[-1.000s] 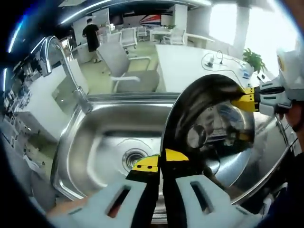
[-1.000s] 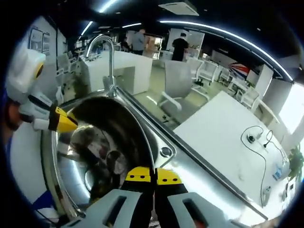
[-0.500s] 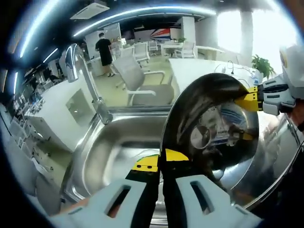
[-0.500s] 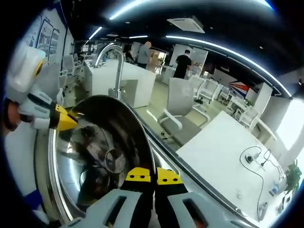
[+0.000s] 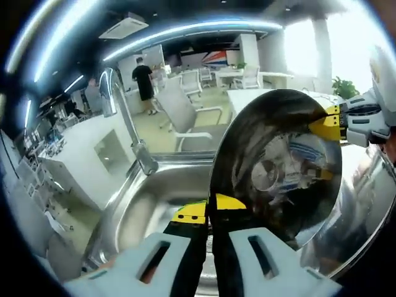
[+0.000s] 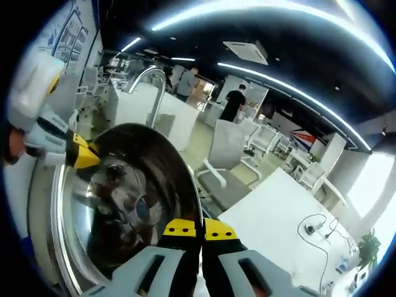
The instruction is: Pick up bowl with dirty water move over sink pour dirty water into sink return bowl to place
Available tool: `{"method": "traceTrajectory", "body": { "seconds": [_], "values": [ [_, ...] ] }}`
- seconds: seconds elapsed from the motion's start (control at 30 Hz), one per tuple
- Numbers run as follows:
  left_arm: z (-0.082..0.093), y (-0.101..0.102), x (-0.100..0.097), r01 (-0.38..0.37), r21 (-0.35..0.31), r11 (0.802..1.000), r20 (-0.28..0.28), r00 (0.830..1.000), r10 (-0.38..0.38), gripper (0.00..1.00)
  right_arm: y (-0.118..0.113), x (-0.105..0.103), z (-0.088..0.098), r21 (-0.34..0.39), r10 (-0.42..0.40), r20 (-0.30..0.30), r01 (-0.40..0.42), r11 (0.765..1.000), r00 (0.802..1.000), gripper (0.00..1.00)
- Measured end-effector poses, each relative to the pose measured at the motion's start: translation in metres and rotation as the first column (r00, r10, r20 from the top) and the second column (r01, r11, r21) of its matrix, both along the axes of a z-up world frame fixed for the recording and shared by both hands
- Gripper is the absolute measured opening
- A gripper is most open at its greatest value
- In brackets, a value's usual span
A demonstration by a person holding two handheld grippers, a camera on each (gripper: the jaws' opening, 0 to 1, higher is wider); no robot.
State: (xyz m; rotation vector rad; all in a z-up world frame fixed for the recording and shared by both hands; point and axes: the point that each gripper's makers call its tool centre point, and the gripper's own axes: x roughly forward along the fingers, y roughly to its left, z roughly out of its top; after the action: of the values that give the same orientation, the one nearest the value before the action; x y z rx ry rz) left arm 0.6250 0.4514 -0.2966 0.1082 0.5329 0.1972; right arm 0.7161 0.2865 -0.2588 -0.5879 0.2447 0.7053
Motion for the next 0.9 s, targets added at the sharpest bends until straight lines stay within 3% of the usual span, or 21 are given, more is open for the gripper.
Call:
{"method": "traceTrajectory", "body": {
  "seconds": [0.33, 0.4, 0.43, 0.73, 0.9],
  "values": [
    [0.015, 0.004, 0.001, -0.016, 0.011, 1.000, 0.091, 0.996, 0.015, 0.00, 0.002, 0.001, 0.018, 0.018, -0.002, 0.081, 0.000, 1.000, 0.997, 0.00],
    [0.020, 0.005, 0.002, -0.016, 0.039, 0.999, 0.112, 0.994, 0.012, 0.00, 0.003, 0.001, 0.023, 0.021, 0.000, 0.115, -0.002, 1.000, 0.993, 0.00],
    [0.021, 0.004, 0.003, -0.009, 0.063, 0.998, 0.110, 0.994, 0.002, 0.00, 0.003, 0.001, 0.024, 0.024, -0.001, 0.121, -0.002, 1.000, 0.993, 0.00],
    [0.033, 0.006, 0.004, -0.020, 0.073, 0.997, 0.140, 0.990, 0.010, 0.00, 0.004, 0.000, 0.041, 0.050, -0.004, 0.193, -0.005, 0.999, 0.981, 0.00],
    [0.043, 0.003, 0.006, -0.022, 0.098, 0.995, 0.174, 0.985, 0.005, 0.00, 0.001, 0.001, 0.057, 0.043, 0.000, 0.270, -0.012, 0.999, 0.963, 0.00]
  ]
}}
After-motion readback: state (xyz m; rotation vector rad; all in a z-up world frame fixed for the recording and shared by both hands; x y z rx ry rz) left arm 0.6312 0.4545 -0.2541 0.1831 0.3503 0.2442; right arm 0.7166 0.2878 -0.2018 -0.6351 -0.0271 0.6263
